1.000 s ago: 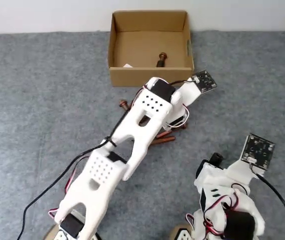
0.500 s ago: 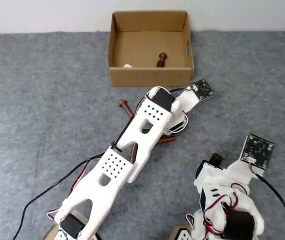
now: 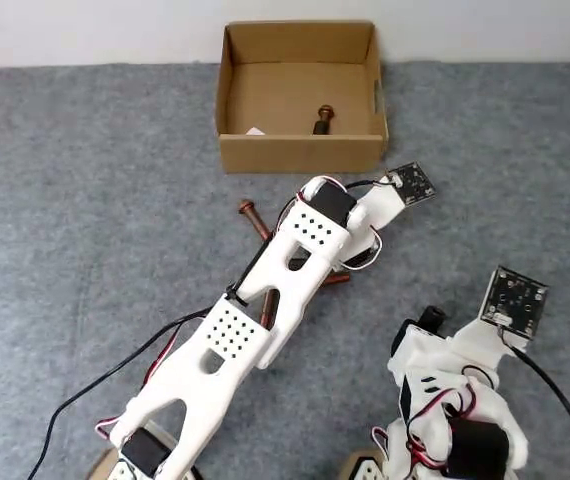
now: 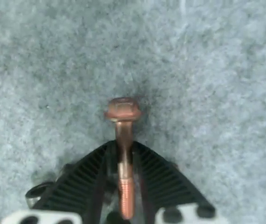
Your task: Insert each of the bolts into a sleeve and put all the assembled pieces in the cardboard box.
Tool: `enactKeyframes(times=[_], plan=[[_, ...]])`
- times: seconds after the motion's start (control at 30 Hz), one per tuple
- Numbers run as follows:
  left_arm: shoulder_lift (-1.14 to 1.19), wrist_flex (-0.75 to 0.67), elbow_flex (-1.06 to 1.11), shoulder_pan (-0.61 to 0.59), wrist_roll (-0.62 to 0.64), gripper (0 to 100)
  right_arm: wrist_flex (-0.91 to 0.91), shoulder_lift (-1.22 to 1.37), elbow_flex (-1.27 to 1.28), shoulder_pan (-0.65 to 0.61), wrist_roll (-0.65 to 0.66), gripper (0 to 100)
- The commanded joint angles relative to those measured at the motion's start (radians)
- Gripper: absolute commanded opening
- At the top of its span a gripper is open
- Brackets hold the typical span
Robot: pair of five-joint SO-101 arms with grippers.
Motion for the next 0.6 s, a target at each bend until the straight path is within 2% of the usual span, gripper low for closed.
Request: enactKeyframes(times=[0.0, 0.57], plan=[[-0.02, -0.014, -0.01, 0.003, -0.009, 1, -0.021, -0.004, -0.008, 0.004, -0.008, 0.8], [-0.087, 0.035, -0.002, 0.015, 0.0, 0, -0.021, -0.004, -0.008, 0.004, -0.008, 0.8]])
